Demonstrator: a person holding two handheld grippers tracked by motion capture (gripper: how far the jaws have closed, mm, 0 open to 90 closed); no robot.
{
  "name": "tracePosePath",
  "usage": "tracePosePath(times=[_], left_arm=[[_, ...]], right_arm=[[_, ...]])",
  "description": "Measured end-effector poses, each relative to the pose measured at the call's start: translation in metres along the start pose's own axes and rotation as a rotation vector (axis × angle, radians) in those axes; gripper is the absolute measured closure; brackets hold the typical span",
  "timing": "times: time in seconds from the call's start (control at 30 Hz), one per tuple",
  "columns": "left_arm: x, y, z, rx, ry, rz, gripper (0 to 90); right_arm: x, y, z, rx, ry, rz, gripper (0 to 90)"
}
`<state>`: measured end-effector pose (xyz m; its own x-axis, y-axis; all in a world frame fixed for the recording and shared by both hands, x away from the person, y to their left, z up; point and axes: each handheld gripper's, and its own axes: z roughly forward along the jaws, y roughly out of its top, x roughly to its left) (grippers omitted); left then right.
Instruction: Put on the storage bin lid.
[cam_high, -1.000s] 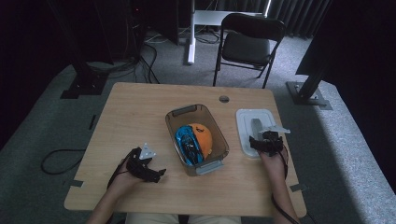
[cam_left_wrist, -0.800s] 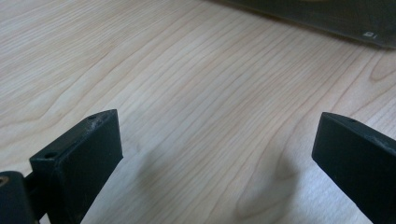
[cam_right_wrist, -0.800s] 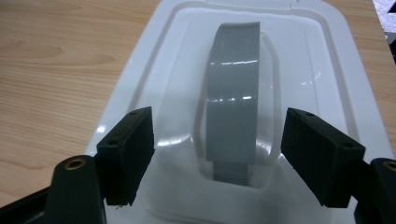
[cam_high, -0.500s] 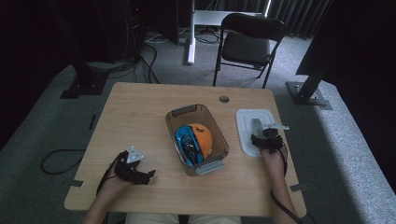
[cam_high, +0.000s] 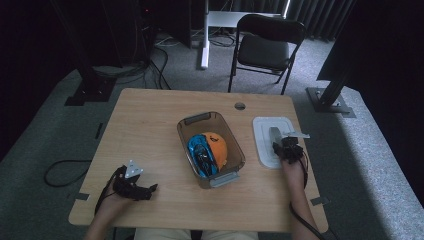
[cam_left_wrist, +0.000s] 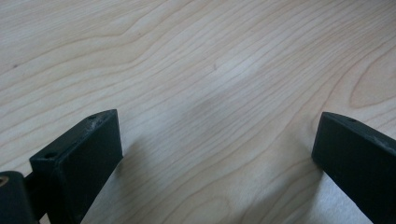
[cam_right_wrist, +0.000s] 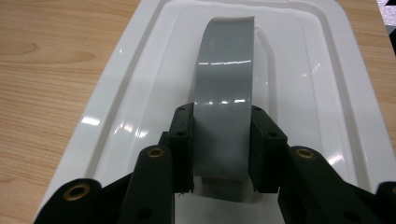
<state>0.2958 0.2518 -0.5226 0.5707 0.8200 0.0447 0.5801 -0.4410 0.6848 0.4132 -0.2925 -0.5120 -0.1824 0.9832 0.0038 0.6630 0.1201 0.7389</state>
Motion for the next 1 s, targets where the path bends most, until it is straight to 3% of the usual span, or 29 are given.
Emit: tracePosePath(times=[0.23, 0.43, 1.0], left_arm=[[0.005, -0.005, -0.003, -0.006, -0.001, -0.023, 2.4], [0.006, -0.005, -0.002, 0.0, -0.011, -0.033, 2.4], [0.006, -0.005, -0.002, -0.001, -0.01, -0.034, 2.4]], right_arm=[[0.0, 0.0, -0.009, -0.026, -0.007, 0.014, 67.1], [0.0, 0.004, -0.029, -0.059, -0.01, 0.033, 67.2], [0.026, 0.024, -0.072, -0.101, 0.01, 0.01, 67.2]])
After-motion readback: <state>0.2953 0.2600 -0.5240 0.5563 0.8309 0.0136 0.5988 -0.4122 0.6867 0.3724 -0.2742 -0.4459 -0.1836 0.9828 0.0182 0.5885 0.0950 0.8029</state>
